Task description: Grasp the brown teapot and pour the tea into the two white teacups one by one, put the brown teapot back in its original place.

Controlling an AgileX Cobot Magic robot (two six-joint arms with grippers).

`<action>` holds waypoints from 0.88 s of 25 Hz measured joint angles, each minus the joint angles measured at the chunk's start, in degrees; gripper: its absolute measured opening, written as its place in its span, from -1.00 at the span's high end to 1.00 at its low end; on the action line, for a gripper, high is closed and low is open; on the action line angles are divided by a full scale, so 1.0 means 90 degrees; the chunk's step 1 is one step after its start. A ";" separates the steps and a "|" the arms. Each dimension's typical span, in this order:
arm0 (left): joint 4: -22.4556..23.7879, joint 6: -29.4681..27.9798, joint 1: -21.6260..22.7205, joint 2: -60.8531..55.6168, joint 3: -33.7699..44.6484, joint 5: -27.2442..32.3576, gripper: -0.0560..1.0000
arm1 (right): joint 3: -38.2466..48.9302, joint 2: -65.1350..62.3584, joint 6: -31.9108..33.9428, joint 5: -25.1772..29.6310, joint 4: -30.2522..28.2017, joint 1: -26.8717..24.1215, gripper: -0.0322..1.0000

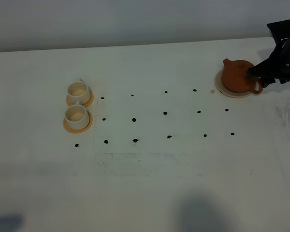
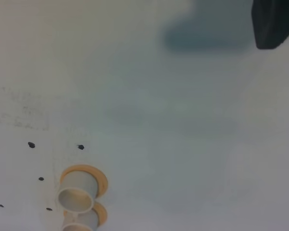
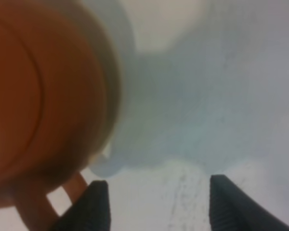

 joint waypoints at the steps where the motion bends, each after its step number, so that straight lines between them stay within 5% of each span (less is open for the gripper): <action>1: 0.0000 0.0000 0.0000 0.0000 0.0000 0.0000 0.28 | 0.0000 0.0000 -0.0006 0.0034 0.0016 0.0011 0.06; 22: 0.0001 0.0000 0.0000 0.0000 0.0000 0.0000 0.28 | 0.0000 0.0000 -0.0005 0.0627 0.0064 0.0249 0.06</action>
